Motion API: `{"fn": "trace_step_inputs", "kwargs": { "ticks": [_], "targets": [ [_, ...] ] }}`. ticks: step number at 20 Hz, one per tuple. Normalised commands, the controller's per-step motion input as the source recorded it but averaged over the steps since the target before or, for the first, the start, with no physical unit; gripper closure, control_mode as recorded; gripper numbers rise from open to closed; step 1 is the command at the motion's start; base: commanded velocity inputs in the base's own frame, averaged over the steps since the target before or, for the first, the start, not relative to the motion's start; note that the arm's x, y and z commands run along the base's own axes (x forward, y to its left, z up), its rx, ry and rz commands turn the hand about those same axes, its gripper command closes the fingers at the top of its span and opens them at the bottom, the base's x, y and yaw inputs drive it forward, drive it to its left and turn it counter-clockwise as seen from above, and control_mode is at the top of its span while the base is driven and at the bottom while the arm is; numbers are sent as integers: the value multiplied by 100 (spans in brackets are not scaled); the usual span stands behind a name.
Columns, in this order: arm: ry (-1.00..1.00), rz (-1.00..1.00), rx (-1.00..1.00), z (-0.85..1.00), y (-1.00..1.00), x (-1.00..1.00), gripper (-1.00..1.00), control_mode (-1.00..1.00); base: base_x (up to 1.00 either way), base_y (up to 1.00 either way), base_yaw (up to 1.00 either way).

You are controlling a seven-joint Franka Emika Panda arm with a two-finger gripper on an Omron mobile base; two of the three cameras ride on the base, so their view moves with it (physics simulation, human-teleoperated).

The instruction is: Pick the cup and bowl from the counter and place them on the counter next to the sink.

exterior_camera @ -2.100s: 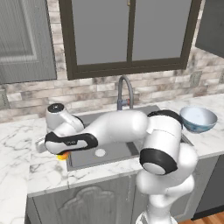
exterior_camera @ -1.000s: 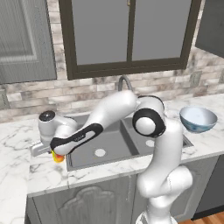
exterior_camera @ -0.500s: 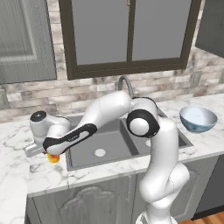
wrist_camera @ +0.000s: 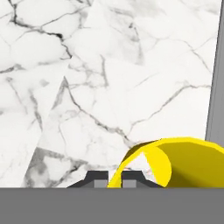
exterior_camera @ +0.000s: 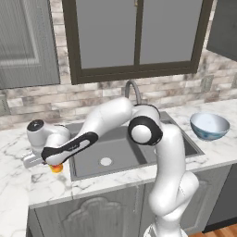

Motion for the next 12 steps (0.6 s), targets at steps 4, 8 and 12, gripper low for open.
{"fn": "trace_step_inputs", "kwargs": {
  "ticks": [4, 8, 12],
  "targets": [
    [0, 0, 0, -1, 0, 0, 100, -100, 0, 0, 0],
    [0, 0, 0, 0, 0, 0, 100, -100, 0, 0, 0],
    [0, 0, 0, 0, 0, 0, -100, -100, 0, 0, 0]
  ]
}}
